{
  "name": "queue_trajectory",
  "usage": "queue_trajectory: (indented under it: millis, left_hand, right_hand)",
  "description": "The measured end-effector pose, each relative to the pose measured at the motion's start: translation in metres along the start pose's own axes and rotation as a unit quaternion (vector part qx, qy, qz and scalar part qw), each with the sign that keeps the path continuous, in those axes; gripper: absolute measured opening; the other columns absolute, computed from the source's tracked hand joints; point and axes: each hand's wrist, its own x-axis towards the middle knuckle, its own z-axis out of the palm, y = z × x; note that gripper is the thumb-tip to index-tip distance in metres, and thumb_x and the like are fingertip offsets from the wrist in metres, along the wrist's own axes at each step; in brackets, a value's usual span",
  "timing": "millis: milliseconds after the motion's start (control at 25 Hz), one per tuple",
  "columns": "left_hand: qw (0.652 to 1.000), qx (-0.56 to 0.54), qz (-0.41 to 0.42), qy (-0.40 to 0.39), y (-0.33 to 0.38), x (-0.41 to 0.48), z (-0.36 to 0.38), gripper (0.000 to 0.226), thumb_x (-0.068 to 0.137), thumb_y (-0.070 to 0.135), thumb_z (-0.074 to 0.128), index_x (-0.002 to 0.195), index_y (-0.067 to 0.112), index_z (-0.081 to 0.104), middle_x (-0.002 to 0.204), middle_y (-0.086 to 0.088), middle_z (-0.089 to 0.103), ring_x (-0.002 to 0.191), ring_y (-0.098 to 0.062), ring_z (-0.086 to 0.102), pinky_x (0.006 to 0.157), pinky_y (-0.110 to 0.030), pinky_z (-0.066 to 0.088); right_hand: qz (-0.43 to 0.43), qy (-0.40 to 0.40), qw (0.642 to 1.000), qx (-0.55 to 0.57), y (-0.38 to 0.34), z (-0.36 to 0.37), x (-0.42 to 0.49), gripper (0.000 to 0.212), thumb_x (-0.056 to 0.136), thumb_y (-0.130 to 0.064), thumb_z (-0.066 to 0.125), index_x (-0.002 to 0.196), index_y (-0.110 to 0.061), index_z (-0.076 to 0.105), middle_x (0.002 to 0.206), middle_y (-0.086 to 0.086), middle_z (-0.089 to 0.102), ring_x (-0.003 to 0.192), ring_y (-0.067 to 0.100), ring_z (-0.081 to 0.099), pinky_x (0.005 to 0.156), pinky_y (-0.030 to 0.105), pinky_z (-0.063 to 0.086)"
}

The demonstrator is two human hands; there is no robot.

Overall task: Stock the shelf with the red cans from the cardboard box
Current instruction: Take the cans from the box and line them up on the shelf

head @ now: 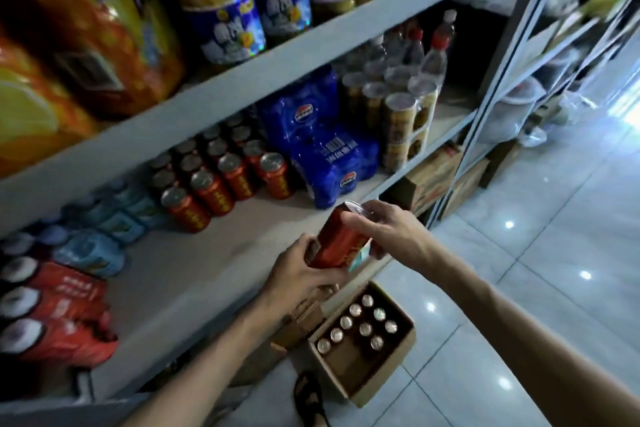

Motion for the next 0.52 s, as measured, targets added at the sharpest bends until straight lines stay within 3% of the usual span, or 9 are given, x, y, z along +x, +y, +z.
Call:
queue_trajectory:
  millis: [80, 160, 280, 400, 520]
  left_hand:
    - [0.994, -0.097, -0.031, -0.042, 0.004, 0.001, -0.031, 0.061, 0.063, 0.026, 0.088, 0.117, 0.015, 0.062, 0.105, -0.007, 0.074, 0.088, -0.019, 0.073, 0.074, -0.03, 0.06]
    - [0.987, -0.142, -0.033, -0.069, 0.004, 0.003, -0.058, 0.055, 0.07, 0.021, 0.083, 0.119, 0.009, 0.061, 0.105, -0.012, 0.074, 0.086, -0.025, 0.072, 0.07, -0.029, 0.059]
    - [0.988, -0.139, -0.028, -0.063, -0.008, 0.016, -0.087, 0.05, 0.074, 0.02, 0.081, 0.12, 0.012, 0.061, 0.107, -0.01, 0.073, 0.093, -0.027, 0.073, 0.072, -0.031, 0.06]
    - [0.992, -0.116, -0.032, -0.03, -0.027, 0.031, -0.101, 0.044, 0.077, 0.013, 0.08, 0.117, 0.014, 0.061, 0.105, -0.01, 0.074, 0.087, -0.021, 0.074, 0.07, -0.029, 0.06]
    - [1.0, 0.0, -0.021, 0.009, -0.046, 0.047, -0.115, 0.055, 0.073, 0.028, 0.082, 0.123, 0.027, 0.058, 0.121, 0.001, 0.069, 0.106, -0.01, 0.068, 0.089, -0.029, 0.055]
  right_hand:
    - [-0.023, -0.049, 0.998, 0.023, -0.023, 0.008, 0.012, 0.051, 0.083, -0.061, 0.063, 0.121, -0.028, 0.058, 0.106, -0.001, 0.068, 0.083, 0.009, 0.068, 0.074, 0.029, 0.057]
    - [-0.026, -0.073, 0.997, 0.024, -0.038, 0.02, 0.027, 0.059, 0.083, -0.056, 0.065, 0.131, -0.027, 0.052, 0.116, -0.001, 0.064, 0.097, 0.014, 0.065, 0.086, 0.036, 0.055]
    - [-0.033, -0.074, 0.997, 0.013, -0.051, 0.047, 0.056, 0.065, 0.079, -0.055, 0.07, 0.134, -0.027, 0.047, 0.117, -0.004, 0.06, 0.097, 0.012, 0.063, 0.079, 0.029, 0.055]
    - [-0.046, -0.034, 0.997, -0.061, -0.053, 0.079, 0.085, 0.066, 0.073, -0.057, 0.073, 0.128, -0.028, 0.049, 0.107, -0.011, 0.058, 0.096, 0.007, 0.061, 0.071, 0.018, 0.049]
    - [-0.11, 0.023, 0.984, -0.142, -0.052, 0.106, 0.114, 0.063, 0.068, -0.056, 0.074, 0.12, -0.03, 0.05, 0.101, -0.016, 0.057, 0.091, 0.006, 0.06, 0.071, 0.016, 0.047]
